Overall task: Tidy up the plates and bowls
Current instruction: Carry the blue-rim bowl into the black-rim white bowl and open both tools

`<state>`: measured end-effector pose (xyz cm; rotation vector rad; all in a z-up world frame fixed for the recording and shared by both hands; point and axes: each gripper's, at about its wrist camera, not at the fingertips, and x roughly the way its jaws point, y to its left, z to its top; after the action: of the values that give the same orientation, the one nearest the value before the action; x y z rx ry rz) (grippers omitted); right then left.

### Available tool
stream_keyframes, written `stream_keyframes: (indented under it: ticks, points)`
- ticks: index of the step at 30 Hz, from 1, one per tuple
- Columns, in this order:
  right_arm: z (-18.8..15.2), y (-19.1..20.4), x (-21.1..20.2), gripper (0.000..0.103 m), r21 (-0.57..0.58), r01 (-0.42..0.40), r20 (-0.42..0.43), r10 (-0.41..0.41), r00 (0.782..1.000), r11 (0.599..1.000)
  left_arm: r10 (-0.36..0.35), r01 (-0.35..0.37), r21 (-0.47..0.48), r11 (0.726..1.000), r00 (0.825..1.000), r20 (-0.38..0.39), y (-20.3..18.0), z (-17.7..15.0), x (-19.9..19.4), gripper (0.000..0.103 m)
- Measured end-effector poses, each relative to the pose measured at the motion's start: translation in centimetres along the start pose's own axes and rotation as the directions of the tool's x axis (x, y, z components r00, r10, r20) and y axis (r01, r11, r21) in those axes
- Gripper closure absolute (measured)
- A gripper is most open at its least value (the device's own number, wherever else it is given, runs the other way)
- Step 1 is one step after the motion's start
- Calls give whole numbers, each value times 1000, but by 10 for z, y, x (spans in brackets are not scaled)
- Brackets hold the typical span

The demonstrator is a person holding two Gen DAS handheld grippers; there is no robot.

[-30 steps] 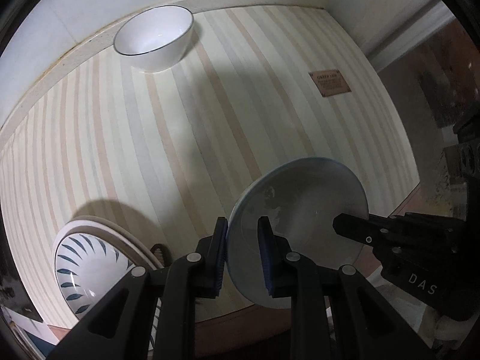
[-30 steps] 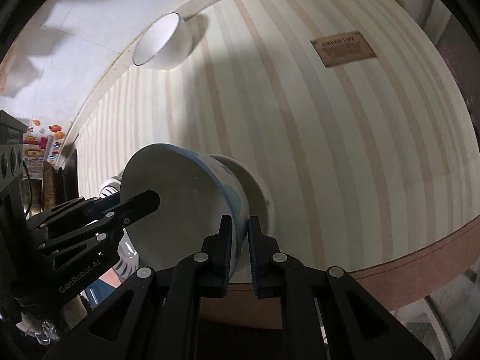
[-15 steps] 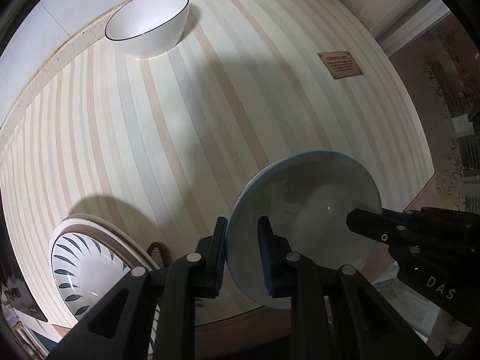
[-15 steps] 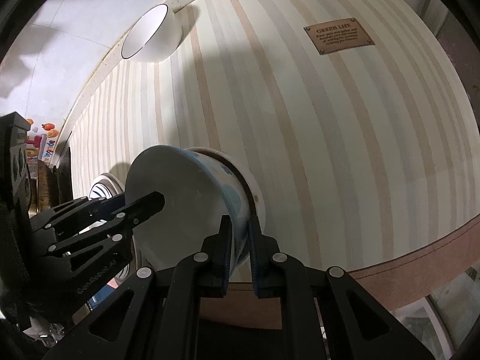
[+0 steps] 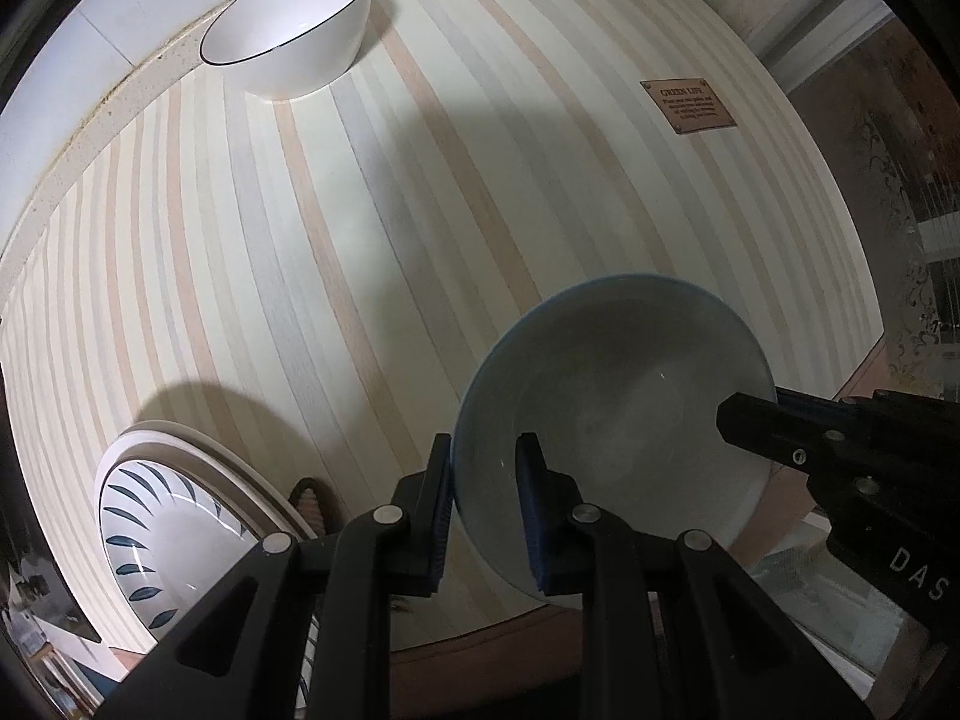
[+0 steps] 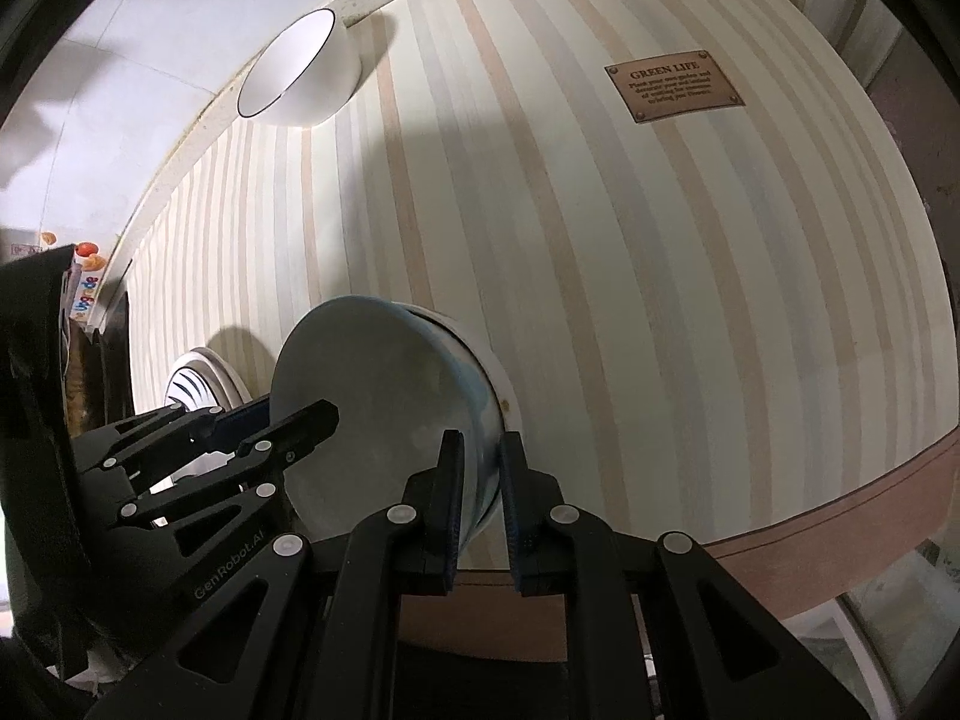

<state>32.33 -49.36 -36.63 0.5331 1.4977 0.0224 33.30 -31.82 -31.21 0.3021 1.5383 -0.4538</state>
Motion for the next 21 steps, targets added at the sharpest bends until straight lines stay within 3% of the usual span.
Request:
stream_keyframes:
  ticks: [11,17,19,20,21]
  points:
    - [4,2,0,88,-18,20,-13,-20,1000,1000,-24,24,-14,1000,1000,-4,6,-2,-5,85]
    - [18,2,-29,87,-4,-30,9,30,1000,1000,-90,95,-60,994,992,83,25,1,-54,84]
    - [35,8,-45,76,-12,-64,37,65,997,998,-95,107,-95,990,988,125,41,15,-71,77]
    - [45,11,-49,59,-20,-70,48,71,996,997,-93,111,-119,987,985,147,51,25,-77,77]
    - [56,15,-52,51,-28,-77,66,78,995,997,-76,103,-154,983,982,171,66,39,-80,77]
